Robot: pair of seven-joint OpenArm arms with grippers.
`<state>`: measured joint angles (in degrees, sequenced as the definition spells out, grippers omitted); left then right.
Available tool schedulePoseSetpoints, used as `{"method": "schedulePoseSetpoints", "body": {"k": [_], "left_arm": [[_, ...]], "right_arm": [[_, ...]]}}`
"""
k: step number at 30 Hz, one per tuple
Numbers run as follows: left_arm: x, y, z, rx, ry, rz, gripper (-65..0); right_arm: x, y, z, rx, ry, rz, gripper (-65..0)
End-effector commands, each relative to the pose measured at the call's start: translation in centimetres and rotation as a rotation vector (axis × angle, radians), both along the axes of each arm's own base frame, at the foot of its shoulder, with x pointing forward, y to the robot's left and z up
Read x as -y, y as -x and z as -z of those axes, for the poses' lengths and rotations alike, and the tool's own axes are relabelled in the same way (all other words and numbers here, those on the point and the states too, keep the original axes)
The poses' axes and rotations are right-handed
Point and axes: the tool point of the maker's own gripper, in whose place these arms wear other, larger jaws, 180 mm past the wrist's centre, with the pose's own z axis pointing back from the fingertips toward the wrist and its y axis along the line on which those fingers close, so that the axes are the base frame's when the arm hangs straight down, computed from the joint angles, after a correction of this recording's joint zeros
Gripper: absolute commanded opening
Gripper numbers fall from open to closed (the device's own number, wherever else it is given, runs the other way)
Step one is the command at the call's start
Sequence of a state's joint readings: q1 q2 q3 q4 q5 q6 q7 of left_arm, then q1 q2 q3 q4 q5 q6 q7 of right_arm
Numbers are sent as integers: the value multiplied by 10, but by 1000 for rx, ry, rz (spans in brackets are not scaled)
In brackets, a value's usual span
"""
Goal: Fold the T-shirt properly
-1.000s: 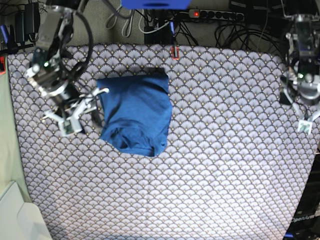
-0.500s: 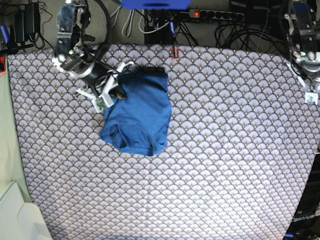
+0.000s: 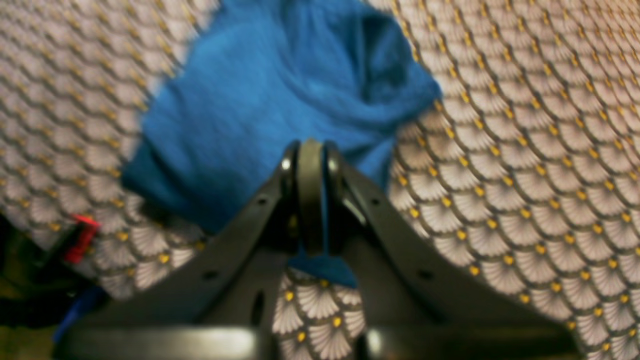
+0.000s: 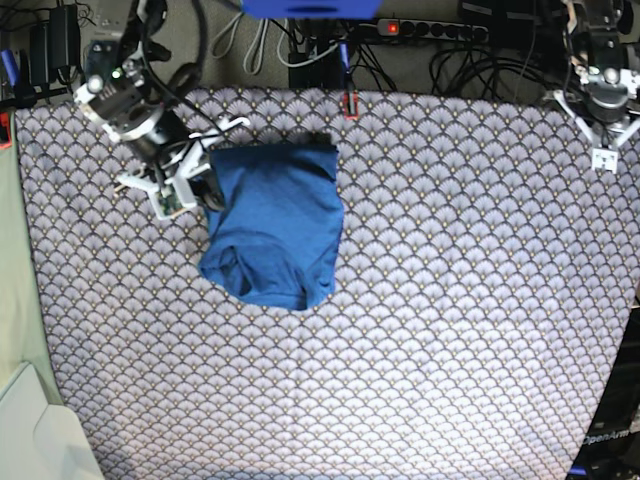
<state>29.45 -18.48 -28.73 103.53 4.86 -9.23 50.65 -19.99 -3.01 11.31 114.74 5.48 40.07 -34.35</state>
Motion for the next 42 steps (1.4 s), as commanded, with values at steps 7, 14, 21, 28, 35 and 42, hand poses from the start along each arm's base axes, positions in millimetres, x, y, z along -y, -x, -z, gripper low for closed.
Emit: {"method": "schedulePoseSetpoints", "body": {"k": [7,14,21,28,35,42], "left_arm": [[15,34,26,-82,112,0,-649],[53,67,55,-223,171,106,-649],[99,100,88,-302,281,146,-649],[151,121,166,-316,430,172,-649],[172,144,235,-313,517,78,-649],[157,142,268,-306,508,-9,-649]], "right_arm": [[68,39,21,-95,62,179,-650],[120,100,41,-224,82,368,-650],[145,166,91,-425,40,528,-650],[131,223,181,-514,-215,692,-650],[116,267,261,-560,-440,917,-650],[80,268,285,-595,-499,898,-650]]}}
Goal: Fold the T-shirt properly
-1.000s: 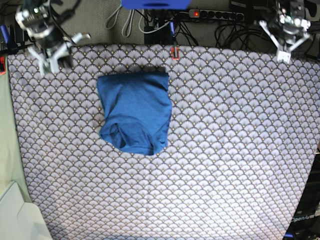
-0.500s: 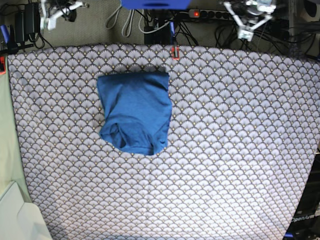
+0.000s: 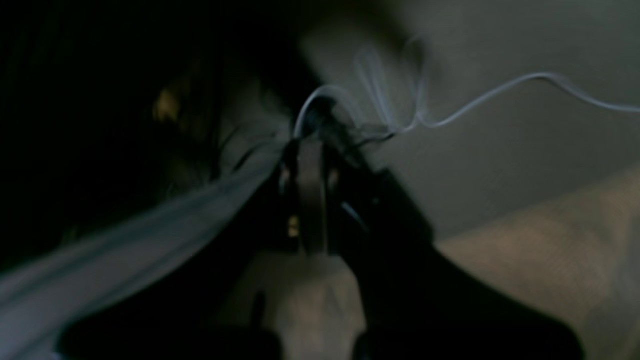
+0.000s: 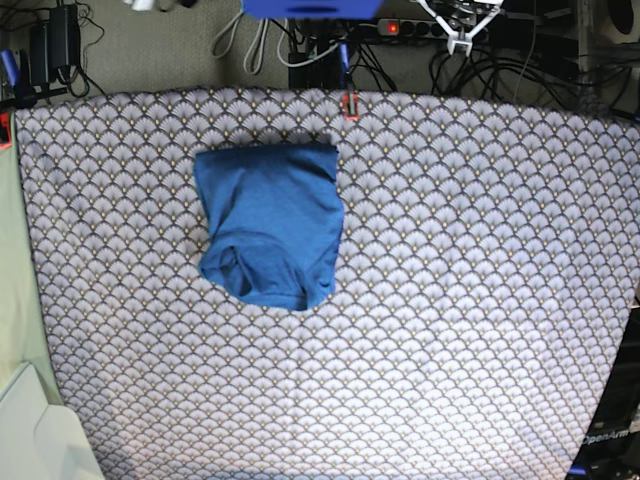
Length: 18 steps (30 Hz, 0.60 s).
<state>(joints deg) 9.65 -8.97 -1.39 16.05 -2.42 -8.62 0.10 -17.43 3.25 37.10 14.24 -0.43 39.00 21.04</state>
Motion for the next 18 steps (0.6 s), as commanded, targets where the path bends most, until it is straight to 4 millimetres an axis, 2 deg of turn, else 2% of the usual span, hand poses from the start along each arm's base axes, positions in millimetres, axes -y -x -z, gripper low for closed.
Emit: {"method": "schedulePoseSetpoints", "body": {"k": [1,4,7,9,12,15,18], "left_arm": [[-5,-10,1,11,-10,-7,-649],[-7,-18,4,-12,-16,-20,-649],[-7,-18,4,-18,-17,-36,-649],[1,-17,6,-21,-13,-41,-649],[-8,-11,6,-27,-98,-53,-649],[-4,-8,7,-33,-149,-49,-649],[-16,-10,5,-32,-212,-64,-649]], "right_arm": [[2,4,-1,0,24,-19,-650],[11,19,12,-113,186,-174,-650],[21,15,23,-200,374,-364,-650],[31,23,27,-289,507,-490,-650],[46,13,26,-338,674,-597,-650],[45,8,25,-341,731,-651,-650],[33,3,26,-325,718,-655,-650]]}}
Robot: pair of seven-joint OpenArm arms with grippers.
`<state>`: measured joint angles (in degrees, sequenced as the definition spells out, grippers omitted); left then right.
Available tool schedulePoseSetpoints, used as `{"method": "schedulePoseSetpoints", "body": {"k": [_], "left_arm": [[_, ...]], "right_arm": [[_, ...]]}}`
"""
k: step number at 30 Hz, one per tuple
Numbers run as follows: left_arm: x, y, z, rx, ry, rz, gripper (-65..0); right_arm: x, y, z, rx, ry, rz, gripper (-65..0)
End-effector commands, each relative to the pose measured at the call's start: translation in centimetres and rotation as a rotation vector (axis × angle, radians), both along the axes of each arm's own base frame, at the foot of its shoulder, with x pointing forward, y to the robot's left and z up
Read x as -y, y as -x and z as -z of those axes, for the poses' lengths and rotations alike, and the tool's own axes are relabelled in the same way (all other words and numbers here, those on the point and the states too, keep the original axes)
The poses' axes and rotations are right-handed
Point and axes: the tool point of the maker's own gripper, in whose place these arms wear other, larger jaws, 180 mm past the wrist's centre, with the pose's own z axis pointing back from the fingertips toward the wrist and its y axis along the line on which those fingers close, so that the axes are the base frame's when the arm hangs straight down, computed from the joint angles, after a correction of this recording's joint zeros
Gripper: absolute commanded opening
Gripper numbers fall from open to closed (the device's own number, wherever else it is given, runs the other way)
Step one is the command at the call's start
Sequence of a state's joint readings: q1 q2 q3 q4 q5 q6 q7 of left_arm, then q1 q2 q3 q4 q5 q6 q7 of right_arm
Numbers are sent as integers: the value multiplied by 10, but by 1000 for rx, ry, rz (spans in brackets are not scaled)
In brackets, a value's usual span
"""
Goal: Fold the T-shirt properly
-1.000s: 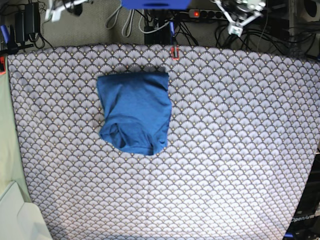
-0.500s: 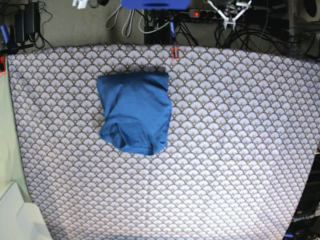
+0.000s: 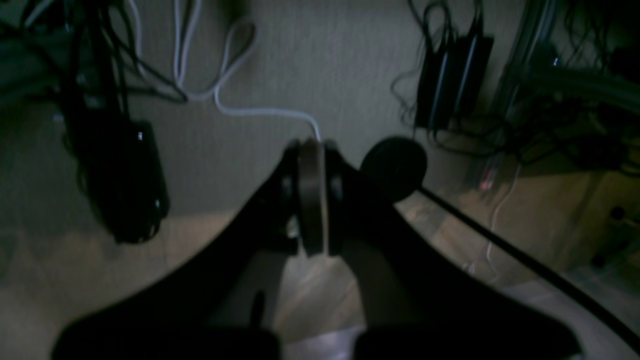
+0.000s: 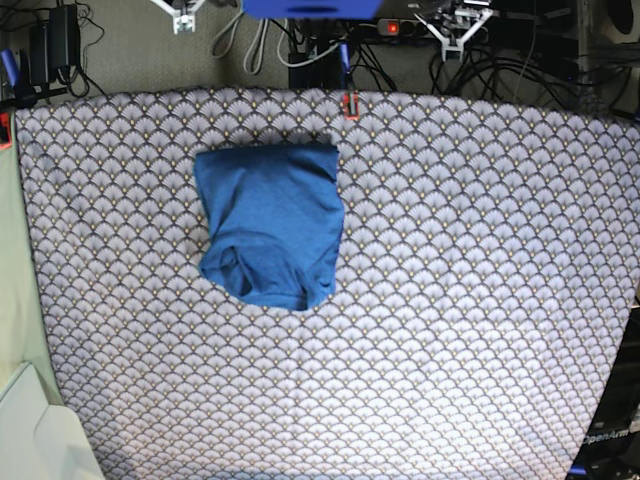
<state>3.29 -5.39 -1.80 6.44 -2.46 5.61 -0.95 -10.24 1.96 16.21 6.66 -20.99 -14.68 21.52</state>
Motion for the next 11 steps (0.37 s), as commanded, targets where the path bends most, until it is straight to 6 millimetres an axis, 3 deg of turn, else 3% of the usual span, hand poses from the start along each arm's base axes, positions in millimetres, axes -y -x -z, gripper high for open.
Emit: {"method": "schedulePoseSetpoints", "body": {"k": [1,3,7,11], "left_arm": [[-12,-1,-2,7,-43,-5,-649],[-17,-2,-4,10,-83,-11,-649],[0,0,-2,10,-61,-69,-649],[0,0,-2,14,-60,-80,-649]], "right_arm": [[-1,-5,-1,15,8,-3,-650],[-3,-8,0,19,5,-5,-650],[-12,-9,1,21,-9,-4,-650],[-12,-10,0,26,-10,-6,-650]]}}
